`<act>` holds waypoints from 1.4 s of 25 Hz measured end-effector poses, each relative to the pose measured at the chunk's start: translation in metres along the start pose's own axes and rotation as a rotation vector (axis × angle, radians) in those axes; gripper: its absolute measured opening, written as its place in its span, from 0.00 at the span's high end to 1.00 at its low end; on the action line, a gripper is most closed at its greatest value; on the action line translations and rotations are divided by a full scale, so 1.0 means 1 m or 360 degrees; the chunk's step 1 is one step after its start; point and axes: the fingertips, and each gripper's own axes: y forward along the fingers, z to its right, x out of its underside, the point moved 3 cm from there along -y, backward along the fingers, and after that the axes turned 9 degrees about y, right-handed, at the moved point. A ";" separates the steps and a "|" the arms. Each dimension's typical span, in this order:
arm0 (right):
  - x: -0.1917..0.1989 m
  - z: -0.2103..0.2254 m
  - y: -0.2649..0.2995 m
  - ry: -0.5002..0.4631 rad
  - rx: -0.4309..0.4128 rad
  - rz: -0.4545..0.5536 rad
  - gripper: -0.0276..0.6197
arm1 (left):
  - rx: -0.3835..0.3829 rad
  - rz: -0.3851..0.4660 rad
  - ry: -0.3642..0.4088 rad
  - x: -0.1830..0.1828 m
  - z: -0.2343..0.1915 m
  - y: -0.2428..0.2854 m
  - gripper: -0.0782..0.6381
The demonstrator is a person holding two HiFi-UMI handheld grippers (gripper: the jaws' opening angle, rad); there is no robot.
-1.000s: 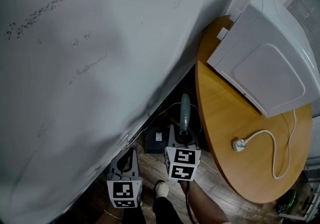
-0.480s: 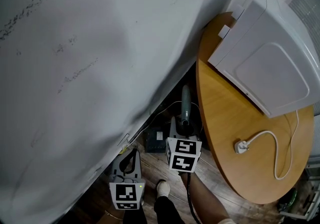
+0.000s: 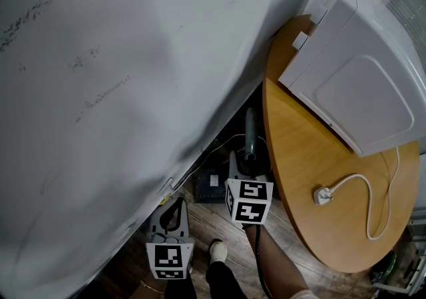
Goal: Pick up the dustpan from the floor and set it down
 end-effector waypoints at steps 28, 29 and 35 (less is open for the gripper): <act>0.032 0.001 -0.068 0.0186 -0.0047 -0.0018 0.64 | -0.0133 0.0031 -0.0006 -0.021 0.013 -0.035 0.87; 0.030 -0.003 -0.077 0.0191 -0.0061 -0.0021 0.64 | -0.0150 0.0036 -0.0011 -0.026 0.012 -0.042 0.87; -0.005 -0.033 -0.155 0.0187 -0.0185 -0.0013 0.64 | -0.0258 0.0081 -0.0102 -0.080 0.013 -0.104 0.87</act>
